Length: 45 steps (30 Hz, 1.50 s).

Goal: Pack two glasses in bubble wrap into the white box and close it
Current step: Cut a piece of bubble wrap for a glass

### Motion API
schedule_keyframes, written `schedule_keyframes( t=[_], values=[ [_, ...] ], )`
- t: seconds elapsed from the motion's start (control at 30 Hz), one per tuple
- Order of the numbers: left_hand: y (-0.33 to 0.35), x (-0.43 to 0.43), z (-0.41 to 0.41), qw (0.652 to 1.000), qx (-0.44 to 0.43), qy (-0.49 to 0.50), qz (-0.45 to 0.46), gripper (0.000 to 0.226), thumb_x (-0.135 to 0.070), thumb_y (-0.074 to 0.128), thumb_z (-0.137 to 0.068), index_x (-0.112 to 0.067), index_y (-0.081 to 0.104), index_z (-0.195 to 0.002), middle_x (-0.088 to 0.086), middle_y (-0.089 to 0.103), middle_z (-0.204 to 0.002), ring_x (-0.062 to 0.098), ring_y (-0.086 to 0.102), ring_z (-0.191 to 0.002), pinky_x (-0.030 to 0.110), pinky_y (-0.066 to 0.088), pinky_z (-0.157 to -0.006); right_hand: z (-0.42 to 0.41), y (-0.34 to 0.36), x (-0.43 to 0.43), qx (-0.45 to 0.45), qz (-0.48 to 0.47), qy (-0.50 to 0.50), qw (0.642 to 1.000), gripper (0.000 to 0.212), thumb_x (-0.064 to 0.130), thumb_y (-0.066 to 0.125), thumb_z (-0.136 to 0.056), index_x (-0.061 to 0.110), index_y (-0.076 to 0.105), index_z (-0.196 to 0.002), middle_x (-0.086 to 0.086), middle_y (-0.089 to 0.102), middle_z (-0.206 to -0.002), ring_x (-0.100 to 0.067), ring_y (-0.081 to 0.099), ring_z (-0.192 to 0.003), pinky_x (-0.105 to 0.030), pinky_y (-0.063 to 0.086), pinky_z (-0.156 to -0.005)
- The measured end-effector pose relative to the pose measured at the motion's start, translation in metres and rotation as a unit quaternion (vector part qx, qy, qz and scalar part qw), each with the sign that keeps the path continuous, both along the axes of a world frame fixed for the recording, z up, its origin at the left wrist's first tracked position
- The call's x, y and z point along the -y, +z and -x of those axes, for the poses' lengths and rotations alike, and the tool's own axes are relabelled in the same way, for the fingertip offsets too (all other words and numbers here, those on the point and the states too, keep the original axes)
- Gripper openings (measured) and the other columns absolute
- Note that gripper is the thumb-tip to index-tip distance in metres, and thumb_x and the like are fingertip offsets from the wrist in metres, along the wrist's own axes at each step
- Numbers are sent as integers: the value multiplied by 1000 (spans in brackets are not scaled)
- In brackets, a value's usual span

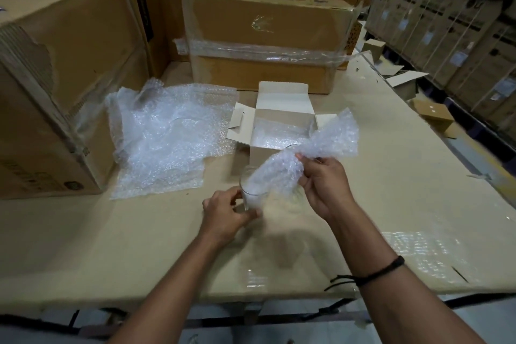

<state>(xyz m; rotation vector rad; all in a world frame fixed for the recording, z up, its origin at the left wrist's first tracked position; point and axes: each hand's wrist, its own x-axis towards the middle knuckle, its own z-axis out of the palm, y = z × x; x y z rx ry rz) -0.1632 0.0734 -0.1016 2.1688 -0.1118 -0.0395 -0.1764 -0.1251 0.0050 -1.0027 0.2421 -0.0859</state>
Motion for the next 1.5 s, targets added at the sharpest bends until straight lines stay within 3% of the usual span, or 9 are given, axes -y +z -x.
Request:
schedule_keyframes(
  t=[0.17,0.33,0.4,0.63,0.73,0.93,1.13,1.37,1.5],
  values=[
    [9,-5,10,1000,0,3,-7,40,-59,84,-54,-40,64,-83,-11,62,-91,4,60,-85,27,48,-87,-6,5,-23,14,230,89,969,5,-3,66,-86,-4,67,-91,-16,72,-87,-15,70,-80,-26,58,-72],
    [14,-3,13,1000,2,10,-3,38,-59,76,-54,-38,66,-84,-10,63,-91,5,59,-87,36,49,-91,-14,12,-25,140,764,83,625,8,14,63,-81,17,69,-86,-1,69,-84,-25,52,-82,-33,38,-64],
    [11,-4,11,1000,-1,14,5,47,-63,74,-52,-35,69,-89,-8,68,-92,8,64,-89,40,50,-89,-15,22,-24,173,790,134,573,13,11,59,-79,21,66,-83,3,67,-85,-24,51,-85,-33,36,-63],
    [16,-4,12,1000,-7,5,17,30,-48,84,-56,-44,60,-73,-12,63,-84,12,61,-85,34,51,-85,-15,28,-23,95,762,321,554,33,50,51,-89,20,64,-92,-1,67,-86,-24,57,-79,-36,47,-69],
    [17,-4,9,1000,15,-8,-13,33,-49,82,-56,-43,60,-81,-13,59,-83,10,59,-82,35,49,-87,-18,22,-38,82,808,256,524,35,42,48,-93,18,51,-68,-7,61,-78,-32,54,-78,-34,40,-62],
    [14,-4,9,1000,14,1,4,47,-55,77,-53,-41,69,-97,-21,59,-84,-4,58,-85,41,49,-92,-19,16,-55,158,826,72,535,37,8,63,-74,25,58,-107,0,62,-99,-29,49,-83,-35,29,-69],
    [14,-2,7,1000,-15,17,11,34,-58,82,-49,-46,55,-67,-8,61,-81,16,65,-88,44,51,-85,-18,15,-44,198,845,149,475,38,7,55,-83,33,72,-104,12,65,-113,-21,47,-93,-32,25,-71],
    [14,-3,7,1000,-7,-1,9,48,-62,79,-49,-40,65,-90,-14,56,-84,14,64,-91,45,48,-93,-7,26,-41,176,861,263,398,51,9,42,-85,36,61,-125,18,51,-136,-19,43,-108,-33,29,-80],
    [14,-3,7,1000,-5,9,9,59,-69,73,-45,-36,69,-94,-12,60,-86,12,64,-89,44,49,-91,-15,28,-37,143,832,315,434,61,1,42,-79,33,58,-129,15,50,-140,-18,43,-115,-33,29,-83]
  ],
)
